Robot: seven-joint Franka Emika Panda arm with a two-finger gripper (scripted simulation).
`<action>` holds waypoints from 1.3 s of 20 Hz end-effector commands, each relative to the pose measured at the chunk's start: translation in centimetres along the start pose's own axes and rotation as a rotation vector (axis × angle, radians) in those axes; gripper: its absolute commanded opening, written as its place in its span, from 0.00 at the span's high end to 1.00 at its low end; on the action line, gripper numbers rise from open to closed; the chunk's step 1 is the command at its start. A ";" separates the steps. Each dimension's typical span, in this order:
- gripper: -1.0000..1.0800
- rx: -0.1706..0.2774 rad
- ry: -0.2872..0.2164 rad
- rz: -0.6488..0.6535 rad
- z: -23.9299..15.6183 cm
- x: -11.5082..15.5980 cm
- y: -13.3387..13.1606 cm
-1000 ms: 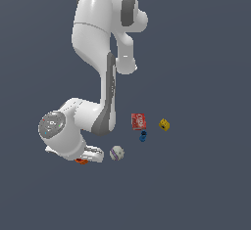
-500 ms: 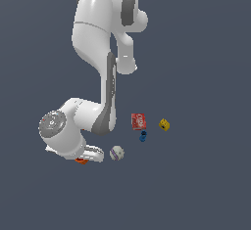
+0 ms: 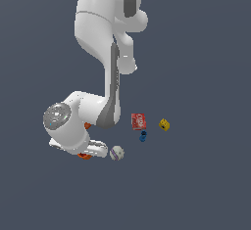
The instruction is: Pick up a designated object from a clutter of objects.
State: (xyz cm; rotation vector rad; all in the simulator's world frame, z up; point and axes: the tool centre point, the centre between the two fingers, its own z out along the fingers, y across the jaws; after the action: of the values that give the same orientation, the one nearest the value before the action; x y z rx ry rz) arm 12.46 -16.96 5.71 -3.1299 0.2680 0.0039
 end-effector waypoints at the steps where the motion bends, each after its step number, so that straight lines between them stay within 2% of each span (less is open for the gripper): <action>1: 1.00 0.000 0.002 0.000 -1.0 -0.7 -0.7; 10: 1.00 0.001 0.002 -0.001 -6.2 -4.7 -4.3; 26: 1.00 -0.001 0.002 -0.001 -17.9 -13.3 -12.2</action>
State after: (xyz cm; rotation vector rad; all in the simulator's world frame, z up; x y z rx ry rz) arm 2.17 -3.58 22.42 -3.1303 0.2662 0.0019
